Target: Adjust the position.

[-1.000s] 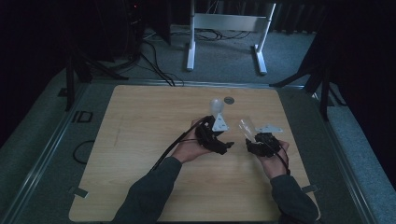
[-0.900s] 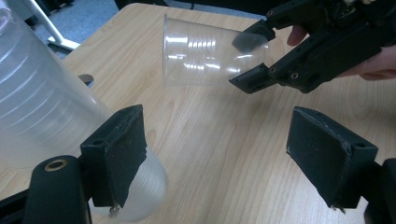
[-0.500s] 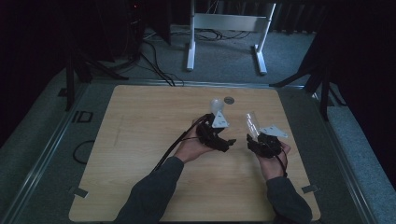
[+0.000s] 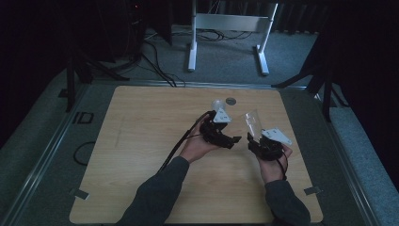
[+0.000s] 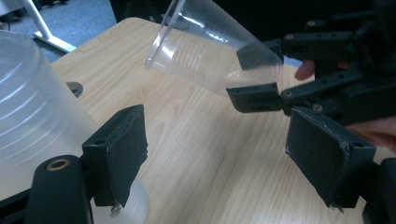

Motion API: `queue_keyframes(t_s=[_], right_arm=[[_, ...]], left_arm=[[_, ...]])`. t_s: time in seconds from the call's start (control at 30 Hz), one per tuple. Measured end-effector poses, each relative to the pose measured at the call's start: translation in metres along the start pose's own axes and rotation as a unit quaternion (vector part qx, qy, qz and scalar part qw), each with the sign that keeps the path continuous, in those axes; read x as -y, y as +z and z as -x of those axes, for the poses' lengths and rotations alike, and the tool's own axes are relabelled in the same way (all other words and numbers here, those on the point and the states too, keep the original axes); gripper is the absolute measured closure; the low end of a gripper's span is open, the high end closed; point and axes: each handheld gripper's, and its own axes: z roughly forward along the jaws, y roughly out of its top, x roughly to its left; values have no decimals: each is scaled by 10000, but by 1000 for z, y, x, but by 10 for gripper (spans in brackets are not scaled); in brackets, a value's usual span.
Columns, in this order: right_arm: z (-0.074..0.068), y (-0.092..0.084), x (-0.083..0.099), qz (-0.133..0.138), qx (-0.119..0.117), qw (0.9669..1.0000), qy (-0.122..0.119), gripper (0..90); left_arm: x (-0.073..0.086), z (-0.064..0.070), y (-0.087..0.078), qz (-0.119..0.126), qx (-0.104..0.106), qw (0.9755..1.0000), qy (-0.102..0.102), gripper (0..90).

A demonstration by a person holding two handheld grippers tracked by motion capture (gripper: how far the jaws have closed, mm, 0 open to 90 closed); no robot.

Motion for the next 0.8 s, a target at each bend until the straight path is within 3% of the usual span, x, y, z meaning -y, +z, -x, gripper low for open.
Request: queue_keyframes(t_s=[0.43,0.7,0.8], right_arm=[[-4,-9,-2,507,58,9984,230,422],[-11,-15,-1,800,96,9965,230,422],[-12,-17,0,915,67,9956,198,422]], left_arm=[[-5,-3,2,242,66,9991,-351,212],[-14,-4,2,407,115,9980,-479,216],[-17,-5,2,497,144,9967,-631,219]])
